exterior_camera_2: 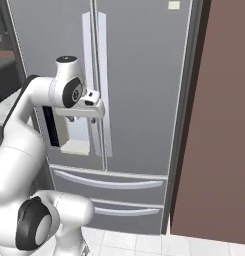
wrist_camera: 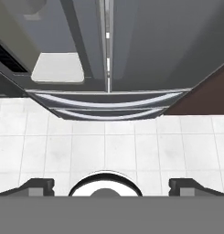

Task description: Retrieve the butter from the fridge and place it on a plate on the dining table. Then retrieve the butter knife by the fridge and place it near the plate.

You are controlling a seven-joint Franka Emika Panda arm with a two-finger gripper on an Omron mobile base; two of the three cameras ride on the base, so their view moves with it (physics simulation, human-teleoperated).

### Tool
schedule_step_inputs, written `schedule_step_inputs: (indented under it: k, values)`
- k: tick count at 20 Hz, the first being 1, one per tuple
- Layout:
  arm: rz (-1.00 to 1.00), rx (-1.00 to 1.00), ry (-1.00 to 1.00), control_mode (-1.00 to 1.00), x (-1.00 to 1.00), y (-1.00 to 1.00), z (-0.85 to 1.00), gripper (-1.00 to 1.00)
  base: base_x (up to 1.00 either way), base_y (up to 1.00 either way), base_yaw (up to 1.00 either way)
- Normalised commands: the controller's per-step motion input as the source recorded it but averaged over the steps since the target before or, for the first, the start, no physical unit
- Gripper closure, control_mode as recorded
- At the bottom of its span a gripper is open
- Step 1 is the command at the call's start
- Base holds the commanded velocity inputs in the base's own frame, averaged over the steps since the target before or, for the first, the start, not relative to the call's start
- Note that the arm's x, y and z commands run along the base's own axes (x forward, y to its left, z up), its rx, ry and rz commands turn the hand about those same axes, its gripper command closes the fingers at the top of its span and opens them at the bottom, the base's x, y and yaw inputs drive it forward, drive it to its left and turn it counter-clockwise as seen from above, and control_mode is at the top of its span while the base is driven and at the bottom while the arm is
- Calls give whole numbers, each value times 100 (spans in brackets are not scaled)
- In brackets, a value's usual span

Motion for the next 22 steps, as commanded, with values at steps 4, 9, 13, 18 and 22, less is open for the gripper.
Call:
schedule_step_inputs:
  k: [4, 9, 13, 18, 22]
  values:
    - [0, 0, 0, 100, 0, 0, 0, -100, -46, 0, 0]
    - [0, 0, 0, 100, 0, 0, 0, -100, -2, 0, 0]
    - [0, 0, 0, 100, 0, 0, 0, -100, 0, 0, 0]
    - [0, 0, -19, -100, 37, -14, -13, -100, 7, -1, 0]
    - [0, 0, -44, -100, 27, -18, 0, -100, 0, 0, 0]
